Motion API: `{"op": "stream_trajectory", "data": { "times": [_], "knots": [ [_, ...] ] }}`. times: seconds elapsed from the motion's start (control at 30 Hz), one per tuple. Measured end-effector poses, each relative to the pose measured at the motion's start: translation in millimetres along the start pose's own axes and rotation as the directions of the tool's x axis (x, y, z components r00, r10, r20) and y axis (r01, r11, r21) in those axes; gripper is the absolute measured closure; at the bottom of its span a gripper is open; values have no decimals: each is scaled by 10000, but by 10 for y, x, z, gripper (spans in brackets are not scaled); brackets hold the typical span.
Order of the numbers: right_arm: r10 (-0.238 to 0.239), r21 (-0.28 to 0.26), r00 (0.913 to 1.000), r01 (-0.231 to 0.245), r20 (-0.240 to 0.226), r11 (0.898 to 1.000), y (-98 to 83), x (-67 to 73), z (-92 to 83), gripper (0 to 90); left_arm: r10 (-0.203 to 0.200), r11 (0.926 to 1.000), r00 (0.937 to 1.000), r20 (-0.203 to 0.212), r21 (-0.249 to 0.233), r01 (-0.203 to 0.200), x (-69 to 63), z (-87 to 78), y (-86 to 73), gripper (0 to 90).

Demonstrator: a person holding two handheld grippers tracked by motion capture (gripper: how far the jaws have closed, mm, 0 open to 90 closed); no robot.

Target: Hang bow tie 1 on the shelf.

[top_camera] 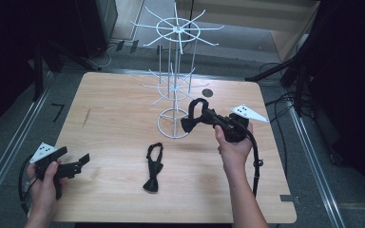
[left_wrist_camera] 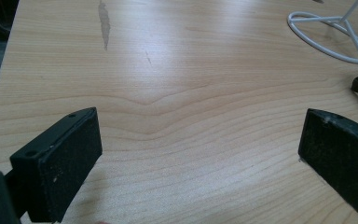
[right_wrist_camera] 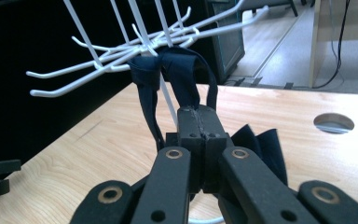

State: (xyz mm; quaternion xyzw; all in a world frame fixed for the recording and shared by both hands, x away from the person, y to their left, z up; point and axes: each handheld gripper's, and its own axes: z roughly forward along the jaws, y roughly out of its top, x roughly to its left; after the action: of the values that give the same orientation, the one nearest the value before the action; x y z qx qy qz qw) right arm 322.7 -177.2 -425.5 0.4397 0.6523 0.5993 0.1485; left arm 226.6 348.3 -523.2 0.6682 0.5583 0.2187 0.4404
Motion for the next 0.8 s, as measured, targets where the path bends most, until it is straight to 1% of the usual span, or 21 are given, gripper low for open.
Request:
{"op": "stream_trajectory", "data": {
  "times": [0.17, 0.47, 0.53, 0.63, 0.7, 0.8],
  "knots": [
    [24, 114, 10000, -24, -4, 9999, -46, -5, 37, 900, -7, 10000, 10000, 3, -3, 7, 0, 1, 0, 0],
    [-40, -101, 10000, 39, -54, 9999, -28, 20, 13, 900, -8, 10000, 10000, 0, -3, 8, -1, 1, 0, 0],
    [-204, -141, 9998, 204, -56, 9997, -11, 48, 4, 900, -11, 10000, 10000, -1, -4, 11, 0, 2, 0, 0],
    [-604, -207, 9982, 603, -30, 9980, 19, 120, -1, 900, 7, 10000, 10000, -4, 18, -7, 0, 4, 1, 0],
    [-716, -240, 9974, 716, -12, 9971, 38, 157, 4, 900, 0, 10000, 10000, -3, 10, 0, -1, 4, 1, 0],
    [-798, -125, 9968, 799, 30, 9967, 57, 190, 36, 900, 7, 10000, 10000, -5, 8, -7, -1, 3, 0, 0]
  ]
}}
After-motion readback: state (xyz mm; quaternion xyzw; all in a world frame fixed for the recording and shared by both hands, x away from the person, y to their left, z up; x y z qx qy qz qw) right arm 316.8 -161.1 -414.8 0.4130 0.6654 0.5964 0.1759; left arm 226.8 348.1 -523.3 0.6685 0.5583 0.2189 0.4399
